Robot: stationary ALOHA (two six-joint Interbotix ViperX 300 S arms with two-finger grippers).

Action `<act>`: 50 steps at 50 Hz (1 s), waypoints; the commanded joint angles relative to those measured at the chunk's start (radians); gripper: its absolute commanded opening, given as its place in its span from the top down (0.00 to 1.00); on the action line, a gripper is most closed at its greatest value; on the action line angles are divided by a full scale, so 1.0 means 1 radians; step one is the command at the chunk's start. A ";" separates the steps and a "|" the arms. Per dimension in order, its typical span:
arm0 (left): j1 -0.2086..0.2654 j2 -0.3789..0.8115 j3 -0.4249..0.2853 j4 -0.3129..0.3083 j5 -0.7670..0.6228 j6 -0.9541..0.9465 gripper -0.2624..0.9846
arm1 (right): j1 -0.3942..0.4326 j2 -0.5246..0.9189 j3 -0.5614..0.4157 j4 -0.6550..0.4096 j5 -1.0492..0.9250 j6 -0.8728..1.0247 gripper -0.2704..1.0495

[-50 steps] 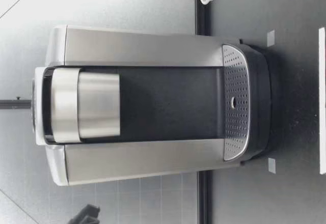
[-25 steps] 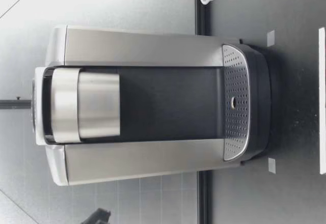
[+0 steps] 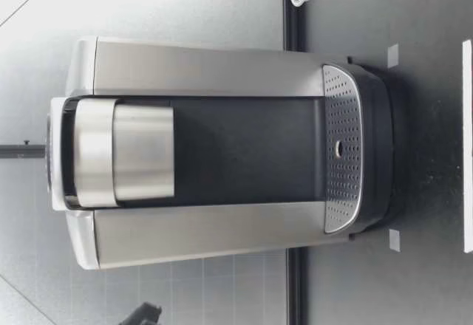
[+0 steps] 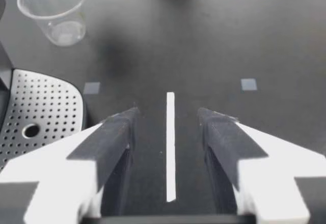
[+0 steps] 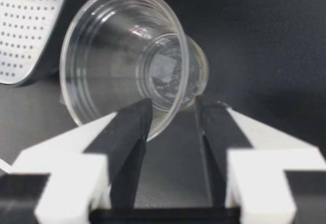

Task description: Place the coffee capsule inside the capsule container, then place the cup onto the center of the cup tray, then push the 'Hot Water' and 'Travel Mug' buttons.

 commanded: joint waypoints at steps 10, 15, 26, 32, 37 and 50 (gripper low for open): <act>0.003 -0.008 -0.011 -0.002 -0.005 0.000 0.45 | -0.008 0.035 -0.035 0.000 -0.014 -0.006 0.44; 0.002 -0.008 -0.006 -0.002 -0.005 0.000 0.45 | -0.008 0.049 -0.041 -0.002 -0.017 -0.006 0.44; 0.003 -0.008 -0.003 -0.005 -0.005 0.000 0.45 | -0.008 0.077 -0.049 -0.002 -0.017 -0.006 0.44; 0.003 -0.008 -0.003 -0.005 -0.005 0.000 0.45 | -0.008 0.087 -0.054 0.000 -0.017 -0.006 0.45; 0.002 -0.008 -0.003 -0.005 -0.005 0.000 0.45 | -0.008 0.089 -0.057 -0.002 -0.017 -0.006 0.49; 0.003 -0.008 -0.003 -0.005 -0.002 0.002 0.45 | -0.008 0.091 -0.058 -0.002 0.000 -0.005 0.69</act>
